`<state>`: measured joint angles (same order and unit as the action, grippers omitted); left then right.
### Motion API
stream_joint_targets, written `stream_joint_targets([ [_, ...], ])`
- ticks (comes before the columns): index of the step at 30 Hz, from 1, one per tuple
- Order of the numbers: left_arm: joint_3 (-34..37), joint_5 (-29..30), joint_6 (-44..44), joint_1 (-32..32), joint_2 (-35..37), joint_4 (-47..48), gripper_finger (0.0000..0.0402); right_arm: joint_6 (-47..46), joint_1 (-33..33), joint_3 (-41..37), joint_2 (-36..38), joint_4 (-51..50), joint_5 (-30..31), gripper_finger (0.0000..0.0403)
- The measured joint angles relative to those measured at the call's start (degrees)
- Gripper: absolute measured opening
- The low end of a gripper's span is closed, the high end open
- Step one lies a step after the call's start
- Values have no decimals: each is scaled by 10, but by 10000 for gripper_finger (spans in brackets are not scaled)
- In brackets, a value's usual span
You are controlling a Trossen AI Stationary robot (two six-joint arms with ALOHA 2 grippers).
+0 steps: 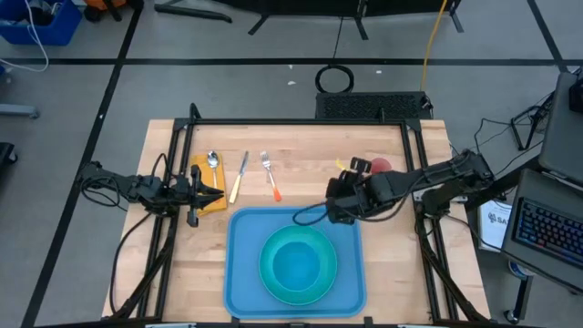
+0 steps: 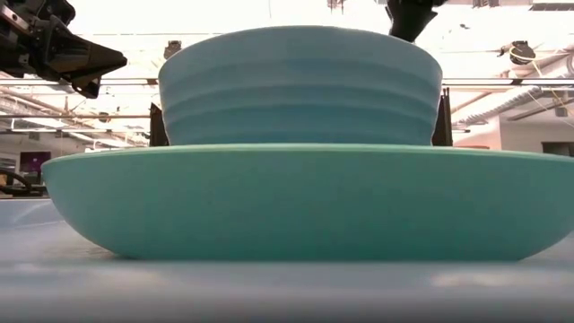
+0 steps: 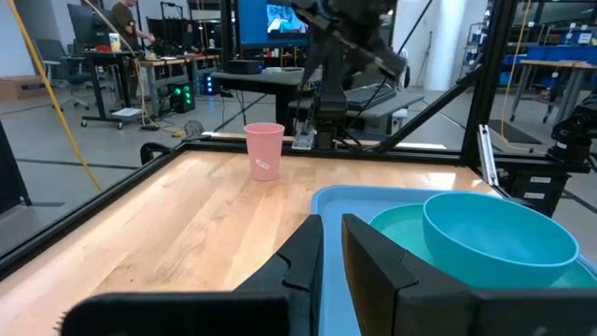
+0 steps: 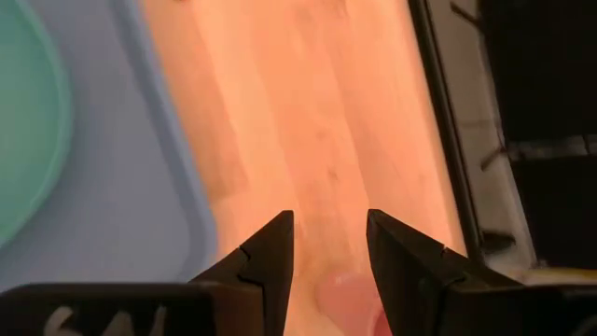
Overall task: Set up tray
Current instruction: Put the pink cup at the top right of the blue plate
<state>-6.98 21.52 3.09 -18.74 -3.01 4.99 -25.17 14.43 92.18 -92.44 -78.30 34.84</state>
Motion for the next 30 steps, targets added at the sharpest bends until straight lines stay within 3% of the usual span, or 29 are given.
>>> stream_joint_targets([
  [8, 0, 0, 0, 0, 0, 0, 47, -27, -40, -14, 8, -34, -8, 125],
  [11, 0, 0, 1, 0, 0, 0, 47, -27, -68, -49, 31, -26, -49, 125],
  [17, 0, 0, 1, 0, 0, 0, 47, -37, -120, -140, 101, 2, -64, 125],
  [25, 0, 0, 0, 0, 0, -1, 47, -14, -172, -265, 212, 98, -155, 125],
  [30, 0, 0, 0, 0, 0, -1, 47, -10, -191, -314, 243, 116, -194, 125],
])
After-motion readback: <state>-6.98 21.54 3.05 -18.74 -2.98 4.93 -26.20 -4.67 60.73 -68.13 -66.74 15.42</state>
